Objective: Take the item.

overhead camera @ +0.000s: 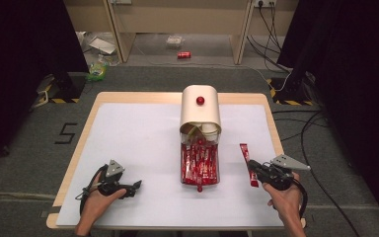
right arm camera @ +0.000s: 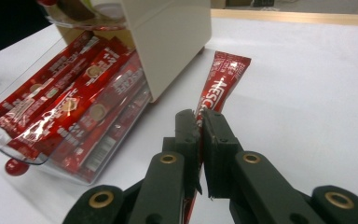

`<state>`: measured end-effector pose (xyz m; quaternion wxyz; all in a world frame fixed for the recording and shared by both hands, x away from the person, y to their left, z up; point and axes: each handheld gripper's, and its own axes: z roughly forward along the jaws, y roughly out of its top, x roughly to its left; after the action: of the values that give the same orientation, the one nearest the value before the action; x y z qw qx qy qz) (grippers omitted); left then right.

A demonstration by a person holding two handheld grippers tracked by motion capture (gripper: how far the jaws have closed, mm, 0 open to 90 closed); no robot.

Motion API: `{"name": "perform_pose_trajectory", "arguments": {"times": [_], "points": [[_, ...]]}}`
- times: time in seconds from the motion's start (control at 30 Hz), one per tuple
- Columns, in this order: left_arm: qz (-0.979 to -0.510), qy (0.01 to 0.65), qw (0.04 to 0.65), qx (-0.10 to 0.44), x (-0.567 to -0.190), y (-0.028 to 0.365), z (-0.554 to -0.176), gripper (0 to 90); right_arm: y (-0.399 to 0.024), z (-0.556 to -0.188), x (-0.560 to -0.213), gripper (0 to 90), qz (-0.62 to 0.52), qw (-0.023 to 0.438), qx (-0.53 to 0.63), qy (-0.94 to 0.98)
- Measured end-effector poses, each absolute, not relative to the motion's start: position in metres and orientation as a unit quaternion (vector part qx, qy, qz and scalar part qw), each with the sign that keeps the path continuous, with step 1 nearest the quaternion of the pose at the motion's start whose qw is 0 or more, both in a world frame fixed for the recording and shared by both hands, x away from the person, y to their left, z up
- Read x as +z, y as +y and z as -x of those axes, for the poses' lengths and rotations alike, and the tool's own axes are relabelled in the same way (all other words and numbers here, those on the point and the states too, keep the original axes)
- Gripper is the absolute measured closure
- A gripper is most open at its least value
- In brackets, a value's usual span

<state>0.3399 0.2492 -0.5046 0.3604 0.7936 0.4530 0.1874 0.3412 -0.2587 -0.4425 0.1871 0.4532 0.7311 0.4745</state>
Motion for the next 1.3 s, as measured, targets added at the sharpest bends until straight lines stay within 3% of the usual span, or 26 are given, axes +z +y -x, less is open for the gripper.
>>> {"name": "perform_pose_trajectory", "arguments": {"times": [1.3], "points": [[-0.794,0.453,0.360,0.187,-0.505,0.249,-0.340,7.7,-0.281,-0.360,-0.472,85.6,-0.489,0.191,0.436,0.731]]}}
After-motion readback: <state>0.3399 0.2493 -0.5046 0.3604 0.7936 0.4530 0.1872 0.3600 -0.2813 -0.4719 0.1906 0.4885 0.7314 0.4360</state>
